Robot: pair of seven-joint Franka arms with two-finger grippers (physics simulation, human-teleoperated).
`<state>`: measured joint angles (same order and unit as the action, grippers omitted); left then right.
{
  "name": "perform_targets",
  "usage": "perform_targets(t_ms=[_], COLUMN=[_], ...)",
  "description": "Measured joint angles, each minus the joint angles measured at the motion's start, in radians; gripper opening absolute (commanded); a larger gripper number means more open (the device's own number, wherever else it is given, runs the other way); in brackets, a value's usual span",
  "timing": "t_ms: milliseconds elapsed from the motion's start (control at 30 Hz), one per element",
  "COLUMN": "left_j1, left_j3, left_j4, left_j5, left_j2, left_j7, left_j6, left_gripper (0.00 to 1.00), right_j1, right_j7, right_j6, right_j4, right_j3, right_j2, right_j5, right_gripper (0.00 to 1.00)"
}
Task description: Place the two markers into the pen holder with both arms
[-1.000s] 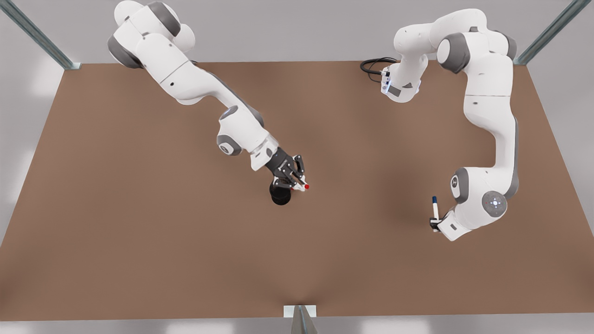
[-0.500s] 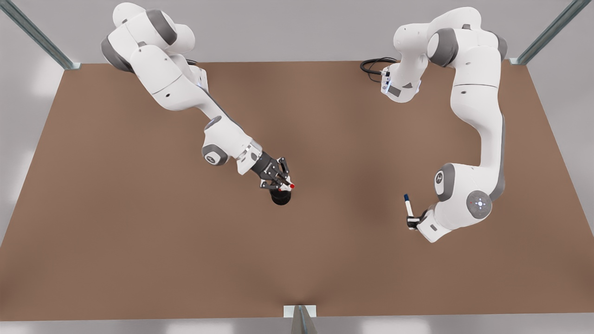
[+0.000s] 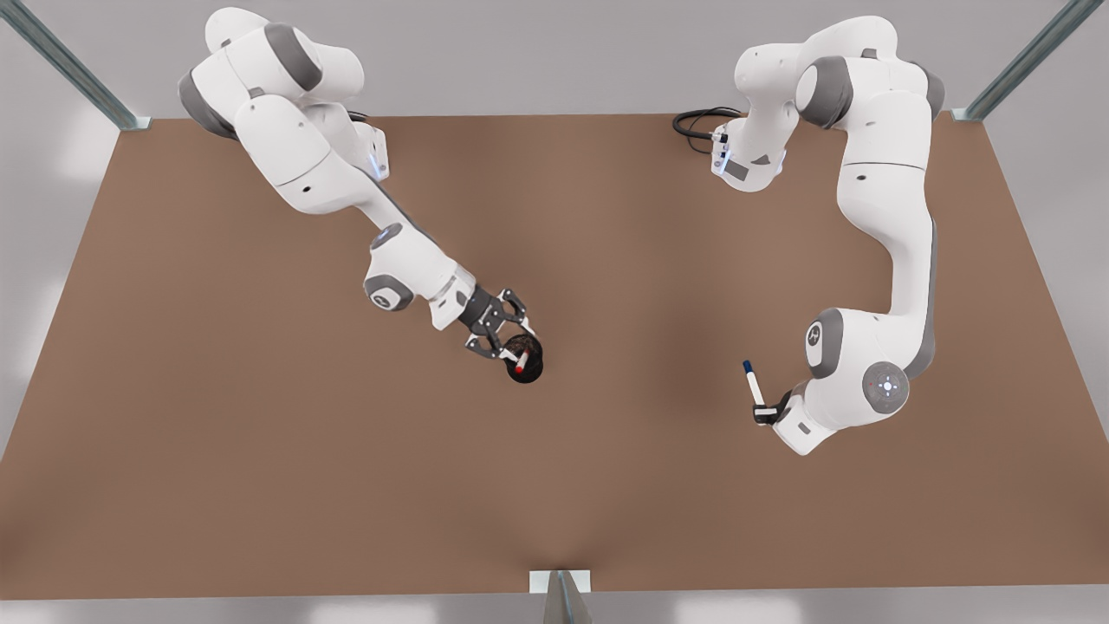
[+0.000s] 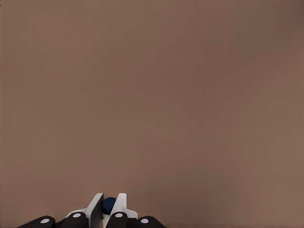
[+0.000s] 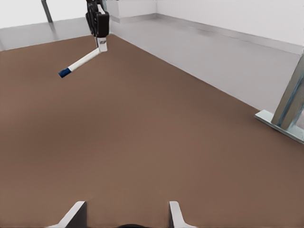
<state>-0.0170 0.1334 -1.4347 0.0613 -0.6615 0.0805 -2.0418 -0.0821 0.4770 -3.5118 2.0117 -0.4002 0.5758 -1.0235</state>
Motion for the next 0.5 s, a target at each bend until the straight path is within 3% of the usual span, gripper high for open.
perform_targets(t_ms=[67,133,167,233,300,367,433,500], left_j1=[-0.014,-0.051,-0.062,-0.073,-0.078,-0.116,-0.183,-0.222], left_j3=[0.001,0.025,0.064,0.17,0.29,0.378,0.402,0.408], left_j4=[0.0,0.011,0.028,0.088,0.13,0.143,0.146,0.147], left_j5=[0.005,0.031,0.044,0.083,0.117,0.137,0.158,0.177], left_j2=[0.006,0.017,0.022,0.018,0.009,-0.024,-0.057,-0.084], left_j7=[0.008,0.016,0.02,0.025,0.019,0.009,0.003,-0.001], left_j6=[0.002,0.003,0.004,0.003,-0.022,-0.108,-0.207,-0.297], left_gripper=[0.21,0.21,0.21,0.21,0.21,0.21,0.21,0.21], right_j1=[0.039,0.16,0.16,0.094,0.125,0.119,0.094,0.076], right_j7=[0.018,0.04,0.044,0.027,-0.004,-0.034,-0.061,-0.092], right_j6=[0.064,0.281,0.449,0.788,1.104,1.388,1.596,1.736], right_j4=[-0.042,-0.186,-0.302,-0.439,-0.554,-0.805,-0.883,-0.889], right_j3=[-0.021,-0.204,-0.22,0.026,0.179,0.221,0.25,0.29], right_j2=[-0.076,-0.143,-0.208,-0.352,-0.381,-0.261,-0.228,-0.232], right_j5=[-0.002,0.121,0.224,0.498,0.689,0.796,0.856,0.896], right_gripper=[1.0,1.0,1.0,1.0,0.96,0.91,0.9,0.97])
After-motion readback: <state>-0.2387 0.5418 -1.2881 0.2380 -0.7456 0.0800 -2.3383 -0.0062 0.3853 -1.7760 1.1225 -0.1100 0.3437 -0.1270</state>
